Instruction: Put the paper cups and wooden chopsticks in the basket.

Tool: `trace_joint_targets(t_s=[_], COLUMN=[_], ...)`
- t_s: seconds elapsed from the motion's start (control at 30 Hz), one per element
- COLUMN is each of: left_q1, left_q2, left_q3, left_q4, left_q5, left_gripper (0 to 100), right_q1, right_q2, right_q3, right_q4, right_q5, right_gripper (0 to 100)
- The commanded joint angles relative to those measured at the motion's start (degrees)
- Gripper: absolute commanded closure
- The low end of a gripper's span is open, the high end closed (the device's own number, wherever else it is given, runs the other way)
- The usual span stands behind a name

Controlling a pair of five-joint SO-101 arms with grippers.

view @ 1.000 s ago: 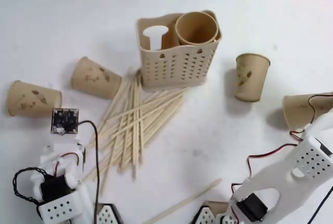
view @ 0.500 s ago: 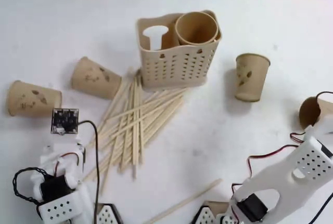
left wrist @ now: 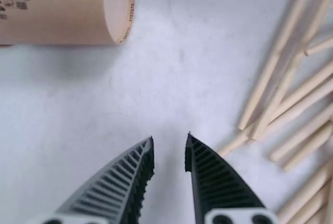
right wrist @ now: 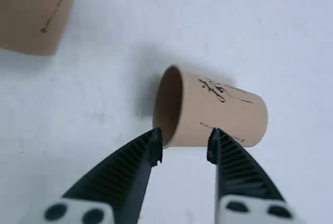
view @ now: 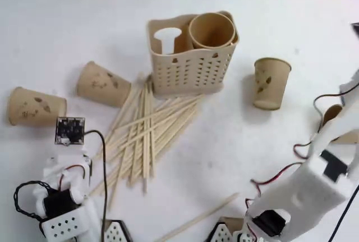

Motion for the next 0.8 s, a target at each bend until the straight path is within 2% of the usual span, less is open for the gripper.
trace_joint_targets(t_s=[0.0, 0.17, 0.27, 0.5, 0.77], left_q1=[-0.1, -0.1, -0.1, -0.1, -0.1], left_q2=[0.2, 0.2, 0.2, 0.2, 0.2], left_q3=[0.0, 0.0, 0.0, 0.0, 0.0], left_q4=[0.4, 0.4, 0.4, 0.4, 0.4], left_q5=[-0.7, -0.7, -0.7, -0.7, -0.7], left_gripper=[88, 88, 88, 88, 88], right_q1=[-0.4, 1.0, 0.7, 3.0, 4.2], right_q2=[-12.5, -18.4, -20.6, -19.7, -10.3], right_q3=[15.0, 31.6, 36.7, 40.8, 41.8], right_q4=[-7.0, -18.9, -22.3, -29.9, -41.6], right_q5=[4.7, 7.7, 8.0, 8.0, 8.1], right_gripper=[83.8, 72.7, 67.5, 67.2, 67.2])
